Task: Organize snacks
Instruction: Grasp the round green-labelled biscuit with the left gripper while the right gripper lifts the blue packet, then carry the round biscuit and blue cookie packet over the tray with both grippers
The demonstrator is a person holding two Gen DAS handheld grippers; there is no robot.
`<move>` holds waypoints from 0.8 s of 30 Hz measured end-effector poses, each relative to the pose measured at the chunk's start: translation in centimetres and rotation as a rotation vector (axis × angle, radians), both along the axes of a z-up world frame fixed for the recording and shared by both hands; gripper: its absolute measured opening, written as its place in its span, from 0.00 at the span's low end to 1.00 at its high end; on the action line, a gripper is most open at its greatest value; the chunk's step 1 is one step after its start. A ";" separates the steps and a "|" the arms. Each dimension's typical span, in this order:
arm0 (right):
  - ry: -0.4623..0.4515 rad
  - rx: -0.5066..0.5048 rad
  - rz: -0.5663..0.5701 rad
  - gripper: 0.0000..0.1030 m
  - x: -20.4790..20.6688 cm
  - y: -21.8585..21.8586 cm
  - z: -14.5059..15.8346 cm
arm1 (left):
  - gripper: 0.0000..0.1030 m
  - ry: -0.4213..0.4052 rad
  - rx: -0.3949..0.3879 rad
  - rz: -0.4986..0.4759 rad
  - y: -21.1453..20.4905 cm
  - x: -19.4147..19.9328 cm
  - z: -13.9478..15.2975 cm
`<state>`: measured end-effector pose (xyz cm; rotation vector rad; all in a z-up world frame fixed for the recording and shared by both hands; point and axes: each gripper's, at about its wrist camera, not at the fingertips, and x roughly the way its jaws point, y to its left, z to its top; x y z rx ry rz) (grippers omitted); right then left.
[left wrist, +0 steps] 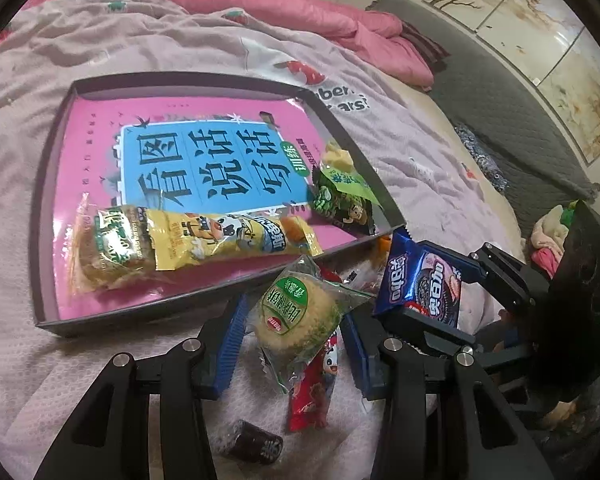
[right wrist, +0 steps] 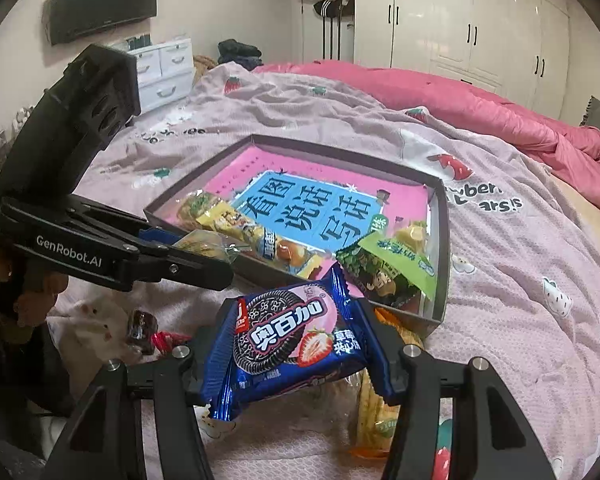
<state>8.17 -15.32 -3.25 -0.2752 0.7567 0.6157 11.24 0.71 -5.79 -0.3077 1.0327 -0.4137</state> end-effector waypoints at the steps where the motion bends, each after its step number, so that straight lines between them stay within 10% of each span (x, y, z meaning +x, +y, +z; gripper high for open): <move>1: 0.001 0.010 -0.002 0.56 0.0 -0.1 0.1 | 0.46 0.000 -0.003 0.003 0.1 -0.1 0.1; 24: -0.070 0.205 -0.076 0.56 0.7 -2.5 3.6 | 0.46 -0.117 0.016 0.085 1.6 -1.8 4.9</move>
